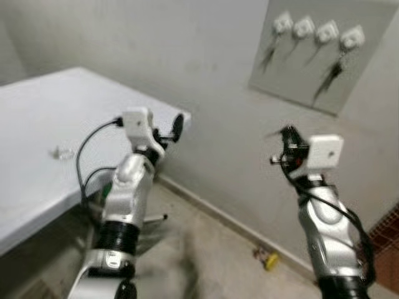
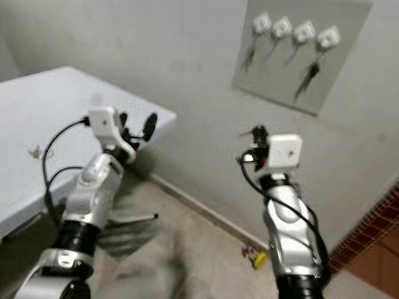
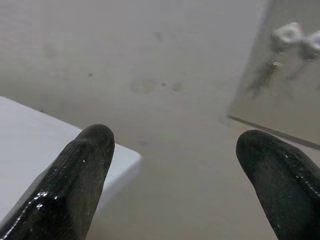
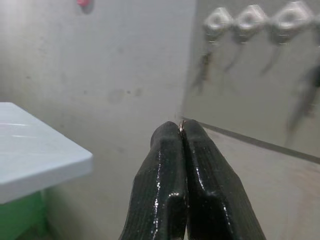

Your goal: Hang keys on a hook

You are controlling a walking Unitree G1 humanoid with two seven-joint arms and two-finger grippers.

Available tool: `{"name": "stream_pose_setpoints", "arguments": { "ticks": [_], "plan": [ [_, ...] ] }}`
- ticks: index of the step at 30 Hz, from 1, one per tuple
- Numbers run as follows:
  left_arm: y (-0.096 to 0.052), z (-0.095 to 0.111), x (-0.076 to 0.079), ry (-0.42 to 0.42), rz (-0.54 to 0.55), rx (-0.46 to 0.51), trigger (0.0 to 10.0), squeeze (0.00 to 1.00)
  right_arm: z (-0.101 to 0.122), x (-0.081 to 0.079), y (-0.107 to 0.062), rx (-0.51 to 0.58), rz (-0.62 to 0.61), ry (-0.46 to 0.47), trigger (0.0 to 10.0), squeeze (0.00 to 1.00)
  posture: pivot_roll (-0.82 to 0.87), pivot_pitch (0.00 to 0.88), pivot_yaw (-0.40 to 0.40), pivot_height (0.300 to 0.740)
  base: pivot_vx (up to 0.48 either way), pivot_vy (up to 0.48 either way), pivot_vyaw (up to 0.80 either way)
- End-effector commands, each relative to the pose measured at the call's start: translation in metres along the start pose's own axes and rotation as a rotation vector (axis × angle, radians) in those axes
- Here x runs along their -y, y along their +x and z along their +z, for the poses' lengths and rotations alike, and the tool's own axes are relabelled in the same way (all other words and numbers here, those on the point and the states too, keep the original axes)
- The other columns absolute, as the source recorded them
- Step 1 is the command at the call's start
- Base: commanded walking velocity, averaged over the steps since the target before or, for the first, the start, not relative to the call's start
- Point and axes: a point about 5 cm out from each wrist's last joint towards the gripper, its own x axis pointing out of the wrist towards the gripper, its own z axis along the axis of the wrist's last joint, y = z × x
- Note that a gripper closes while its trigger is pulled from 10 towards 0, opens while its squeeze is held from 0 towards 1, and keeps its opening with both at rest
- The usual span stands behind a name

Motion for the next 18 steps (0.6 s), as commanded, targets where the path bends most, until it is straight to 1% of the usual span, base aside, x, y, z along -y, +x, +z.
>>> {"name": "stream_pose_setpoints", "arguments": {
  "ticks": [1,14,18],
  "plan": [
    [0.0013,0.0069,-0.0055,0.003,0.016,0.014,10.0,0.0,0.0058,-0.0075,0.0036,0.023,0.022,0.011,10.0,0.0,-0.02,0.0,-0.073,0.711,0.311,0.0,0.0],
    [0.001,0.007,-0.0061,-0.002,0.02,0.012,10.0,0.0,0.0068,-0.0081,0.0049,0.019,0.027,0.03,10.0,0.0,-0.02,0.0,-0.076,0.711,0.306,0.0,0.0],
    [0.0009,0.0067,-0.0056,0.001,0.019,0.012,10.0,0.0,0.0064,-0.0085,0.0053,0.007,0.032,0.036,10.0,0.0,-0.02,0.0,-0.076,0.711,0.307,0.0,-0.5]
  ]
}}
